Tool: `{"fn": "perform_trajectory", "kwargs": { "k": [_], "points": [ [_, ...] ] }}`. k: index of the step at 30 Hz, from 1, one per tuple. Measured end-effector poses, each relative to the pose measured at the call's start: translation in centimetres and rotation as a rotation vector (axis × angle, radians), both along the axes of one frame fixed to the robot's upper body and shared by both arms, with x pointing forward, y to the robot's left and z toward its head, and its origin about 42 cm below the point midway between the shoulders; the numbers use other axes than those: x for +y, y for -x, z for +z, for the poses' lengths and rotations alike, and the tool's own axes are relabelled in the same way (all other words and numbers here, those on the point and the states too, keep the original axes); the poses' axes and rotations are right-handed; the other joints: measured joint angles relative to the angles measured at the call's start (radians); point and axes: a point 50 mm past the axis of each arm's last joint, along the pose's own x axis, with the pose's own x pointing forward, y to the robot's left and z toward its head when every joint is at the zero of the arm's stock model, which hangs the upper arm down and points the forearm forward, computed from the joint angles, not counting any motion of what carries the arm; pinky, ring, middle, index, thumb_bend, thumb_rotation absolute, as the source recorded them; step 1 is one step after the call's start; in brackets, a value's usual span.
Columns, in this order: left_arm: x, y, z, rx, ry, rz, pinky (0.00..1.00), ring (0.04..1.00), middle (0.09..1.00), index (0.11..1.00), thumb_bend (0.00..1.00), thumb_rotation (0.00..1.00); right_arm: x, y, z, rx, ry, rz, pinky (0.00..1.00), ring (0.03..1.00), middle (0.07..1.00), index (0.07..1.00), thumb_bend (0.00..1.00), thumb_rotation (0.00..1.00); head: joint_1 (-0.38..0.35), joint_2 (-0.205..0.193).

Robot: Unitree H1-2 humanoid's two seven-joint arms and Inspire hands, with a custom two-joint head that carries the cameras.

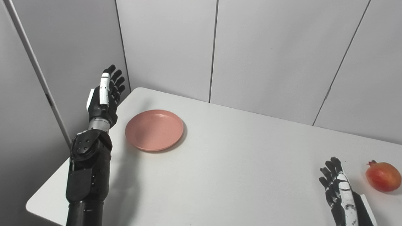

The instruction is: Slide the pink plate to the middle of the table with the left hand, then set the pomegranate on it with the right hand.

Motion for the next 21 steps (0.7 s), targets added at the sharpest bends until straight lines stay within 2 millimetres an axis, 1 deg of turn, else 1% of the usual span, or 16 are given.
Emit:
{"fn": "perform_trajectory", "kwargs": {
  "k": [3, 5, 10, 17, 21],
  "points": [
    [0.6, 0.2, -1.1, 0.032, 0.016, 0.020, 0.96, 0.943, 0.939, 0.918, 0.33, 1.00, -0.1, 0.0, 0.0, 0.001, -0.004, -0.001, 1.00, 1.000, 1.000, 1.000, 0.07, 1.00, 0.000, 0.002],
    [0.9, 0.5, -1.5, 0.043, 0.025, 0.036, 0.96, 0.940, 0.938, 0.919, 0.33, 1.00, -0.1, 0.0, 0.0, 0.002, -0.004, 0.000, 1.00, 1.000, 1.000, 1.000, 0.07, 1.00, 0.000, 0.002],
    [1.5, 0.8, -2.1, 0.040, 0.034, 0.057, 0.95, 0.933, 0.934, 0.919, 0.33, 1.00, 0.0, 0.0, 0.1, 0.000, -0.002, 0.001, 1.00, 1.000, 1.000, 1.000, 0.06, 1.00, 0.005, 0.002],
    [1.9, 1.0, -2.7, 0.043, 0.071, 0.062, 0.92, 0.911, 0.911, 0.896, 0.32, 1.00, -0.1, 0.0, 0.1, 0.000, 0.007, -0.002, 1.00, 1.000, 1.000, 1.000, 0.05, 1.00, 0.008, 0.003],
    [2.2, 0.8, -4.3, 0.089, 0.106, 0.067, 0.92, 0.904, 0.903, 0.889, 0.32, 1.00, -0.2, 0.0, 0.1, 0.000, 0.004, -0.003, 1.00, 1.000, 1.000, 1.000, 0.05, 1.00, 0.009, 0.003]
  ]
}}
